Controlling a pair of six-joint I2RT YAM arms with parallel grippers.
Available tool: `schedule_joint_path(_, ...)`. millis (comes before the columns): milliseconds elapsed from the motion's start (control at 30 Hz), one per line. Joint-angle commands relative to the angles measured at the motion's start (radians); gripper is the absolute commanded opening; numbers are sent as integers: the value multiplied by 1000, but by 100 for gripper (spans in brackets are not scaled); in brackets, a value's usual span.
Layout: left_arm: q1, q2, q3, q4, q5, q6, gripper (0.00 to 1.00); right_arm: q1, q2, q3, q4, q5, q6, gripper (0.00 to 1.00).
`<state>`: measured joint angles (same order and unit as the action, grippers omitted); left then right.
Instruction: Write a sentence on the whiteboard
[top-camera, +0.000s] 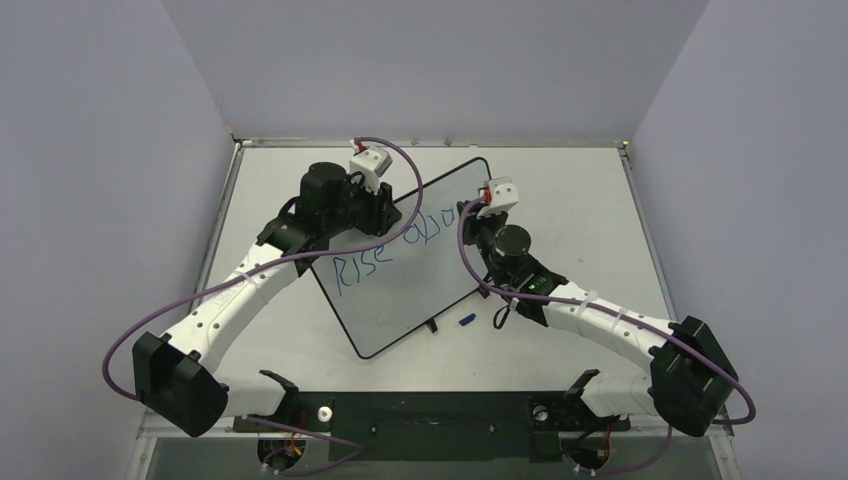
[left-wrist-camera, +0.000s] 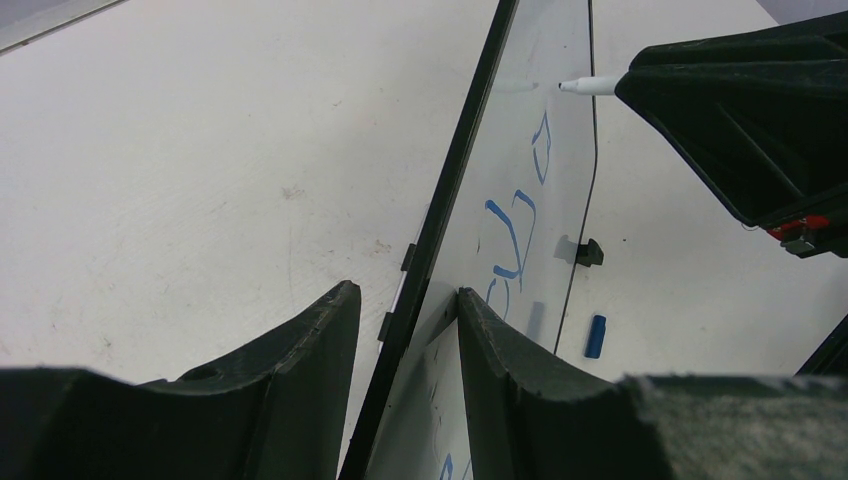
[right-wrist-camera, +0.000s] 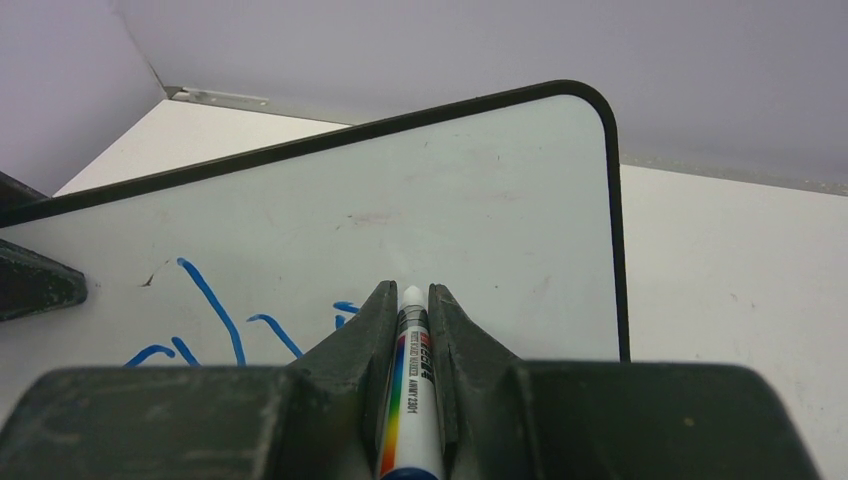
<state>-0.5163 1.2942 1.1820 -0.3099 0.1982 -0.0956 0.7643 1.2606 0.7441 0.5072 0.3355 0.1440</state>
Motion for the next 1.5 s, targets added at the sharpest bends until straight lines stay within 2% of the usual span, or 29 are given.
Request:
schedule_joint_path(0,-3,-41,25,97,11,14,0,-12,29,44,59,-6,7,0)
schedule_joint_path(867,-2,-40,24,98,11,15,0,-42,39,-61,62,-4,51,0)
schedule_joint_path(1467,-2,-41,24,97,13,14,0,-66,63,32,39,-5,31,0)
